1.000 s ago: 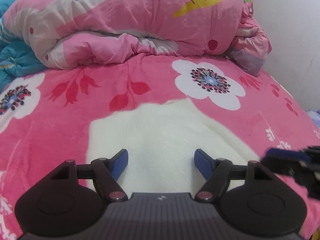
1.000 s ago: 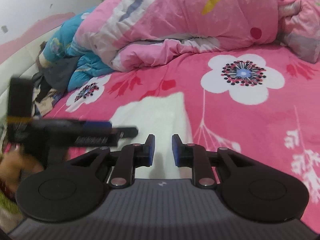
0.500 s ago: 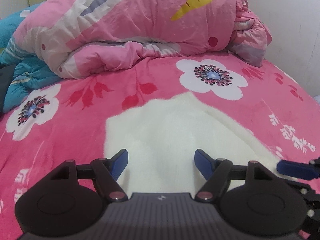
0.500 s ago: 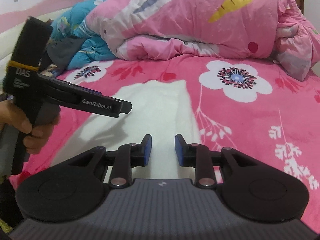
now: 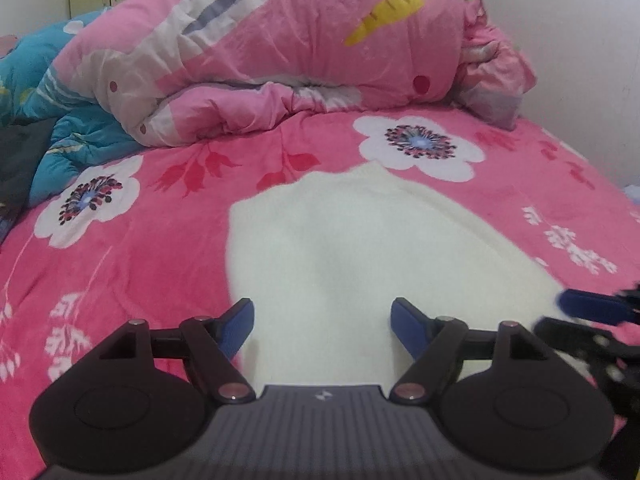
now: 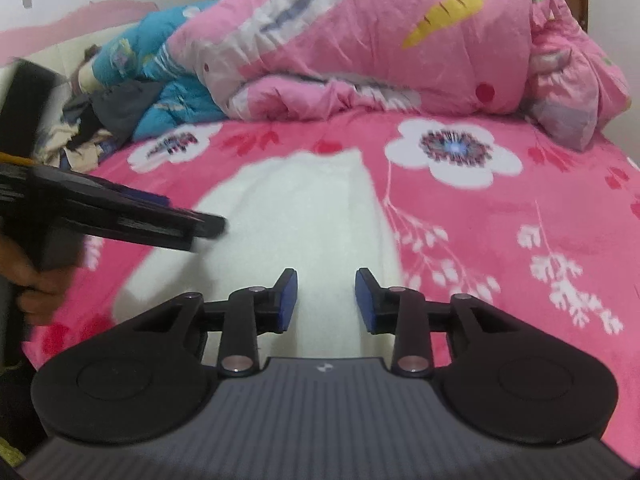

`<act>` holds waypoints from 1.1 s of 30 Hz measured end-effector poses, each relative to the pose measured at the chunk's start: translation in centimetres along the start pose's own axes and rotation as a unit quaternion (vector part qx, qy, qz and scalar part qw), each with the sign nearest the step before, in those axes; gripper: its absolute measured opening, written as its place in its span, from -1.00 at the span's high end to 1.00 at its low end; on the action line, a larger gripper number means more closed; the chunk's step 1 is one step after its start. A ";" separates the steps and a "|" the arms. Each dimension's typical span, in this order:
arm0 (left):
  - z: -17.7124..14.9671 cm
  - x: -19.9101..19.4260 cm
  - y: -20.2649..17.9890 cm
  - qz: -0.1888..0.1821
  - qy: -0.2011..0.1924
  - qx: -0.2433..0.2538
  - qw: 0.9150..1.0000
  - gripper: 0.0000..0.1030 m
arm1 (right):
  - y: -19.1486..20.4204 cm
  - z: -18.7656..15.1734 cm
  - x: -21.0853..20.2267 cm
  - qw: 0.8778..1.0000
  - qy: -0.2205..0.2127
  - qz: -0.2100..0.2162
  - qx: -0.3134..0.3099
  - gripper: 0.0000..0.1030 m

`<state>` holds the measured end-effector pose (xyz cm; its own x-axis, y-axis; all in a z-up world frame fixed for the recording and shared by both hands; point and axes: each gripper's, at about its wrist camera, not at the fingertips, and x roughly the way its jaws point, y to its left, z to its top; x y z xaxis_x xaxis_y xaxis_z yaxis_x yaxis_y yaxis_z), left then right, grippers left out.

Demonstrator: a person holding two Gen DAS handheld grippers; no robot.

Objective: Fold clothes
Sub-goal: 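Pull both grippers back from the folded sweater bundle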

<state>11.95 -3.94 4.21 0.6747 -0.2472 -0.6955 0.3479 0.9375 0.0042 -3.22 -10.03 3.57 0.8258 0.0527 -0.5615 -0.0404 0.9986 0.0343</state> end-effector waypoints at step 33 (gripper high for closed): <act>-2.4 4.7 8.9 -0.060 0.050 -0.170 0.982 -0.65 | -15.5 6.1 17.7 0.924 0.108 0.216 0.296 -0.25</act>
<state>16.67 3.87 -0.74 0.5694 -0.3521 -0.7429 0.1719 0.9347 -0.3112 15.45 -24.58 -1.91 0.6706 0.5086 -0.5400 0.0275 0.7104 0.7032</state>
